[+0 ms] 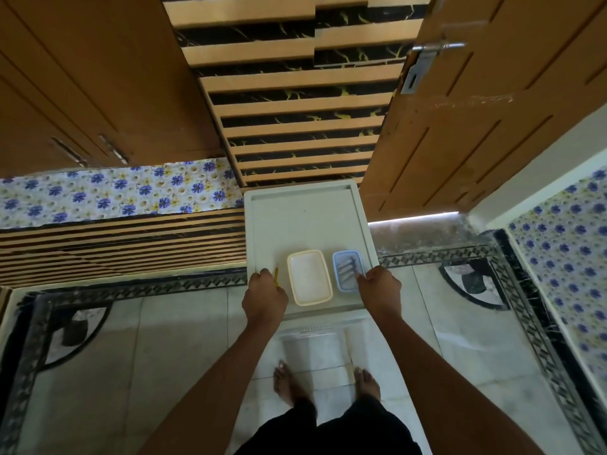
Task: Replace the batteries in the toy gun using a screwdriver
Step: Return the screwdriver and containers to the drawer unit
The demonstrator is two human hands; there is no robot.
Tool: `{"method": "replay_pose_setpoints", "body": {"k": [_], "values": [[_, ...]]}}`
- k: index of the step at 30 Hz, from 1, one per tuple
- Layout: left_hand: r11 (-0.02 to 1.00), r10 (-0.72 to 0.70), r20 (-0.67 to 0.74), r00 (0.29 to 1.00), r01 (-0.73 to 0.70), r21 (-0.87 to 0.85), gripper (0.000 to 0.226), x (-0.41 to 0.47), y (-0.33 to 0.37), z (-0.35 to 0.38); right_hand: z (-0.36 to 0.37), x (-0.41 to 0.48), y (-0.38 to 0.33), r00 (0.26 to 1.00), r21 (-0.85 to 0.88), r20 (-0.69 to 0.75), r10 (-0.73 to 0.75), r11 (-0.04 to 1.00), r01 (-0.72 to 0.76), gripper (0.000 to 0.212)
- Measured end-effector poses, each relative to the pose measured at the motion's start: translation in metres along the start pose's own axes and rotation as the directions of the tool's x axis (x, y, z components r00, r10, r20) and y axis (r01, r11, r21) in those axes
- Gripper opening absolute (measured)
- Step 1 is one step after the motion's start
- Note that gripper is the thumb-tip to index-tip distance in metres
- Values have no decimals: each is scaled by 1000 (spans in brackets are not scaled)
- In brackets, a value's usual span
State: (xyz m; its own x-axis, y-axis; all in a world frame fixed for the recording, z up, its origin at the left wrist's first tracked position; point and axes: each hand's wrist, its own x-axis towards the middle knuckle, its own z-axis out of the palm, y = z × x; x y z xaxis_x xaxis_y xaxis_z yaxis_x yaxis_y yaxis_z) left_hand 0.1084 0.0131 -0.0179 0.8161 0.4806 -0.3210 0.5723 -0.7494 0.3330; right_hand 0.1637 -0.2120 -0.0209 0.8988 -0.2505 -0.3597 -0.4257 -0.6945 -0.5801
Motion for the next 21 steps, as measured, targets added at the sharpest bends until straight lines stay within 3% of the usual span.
{"method": "replay_pose_setpoints", "body": {"k": [4,12,16,21], "values": [[998,3,-19,1000,-2,64,20,-1,-3,1,-1,-15,15,998,11,-36,-55,998,55,24],[995,60,-70,996,-66,-81,29,-7,-16,6,0,-75,62,986,160,-111,-128,976,145,27],[980,146,-185,972,-167,-103,30,-34,-36,8,2,-94,80,987,177,-7,-161,971,159,20],[932,360,-189,914,-344,112,47,-60,-78,33,16,-107,101,956,137,228,-184,978,156,18]]}}
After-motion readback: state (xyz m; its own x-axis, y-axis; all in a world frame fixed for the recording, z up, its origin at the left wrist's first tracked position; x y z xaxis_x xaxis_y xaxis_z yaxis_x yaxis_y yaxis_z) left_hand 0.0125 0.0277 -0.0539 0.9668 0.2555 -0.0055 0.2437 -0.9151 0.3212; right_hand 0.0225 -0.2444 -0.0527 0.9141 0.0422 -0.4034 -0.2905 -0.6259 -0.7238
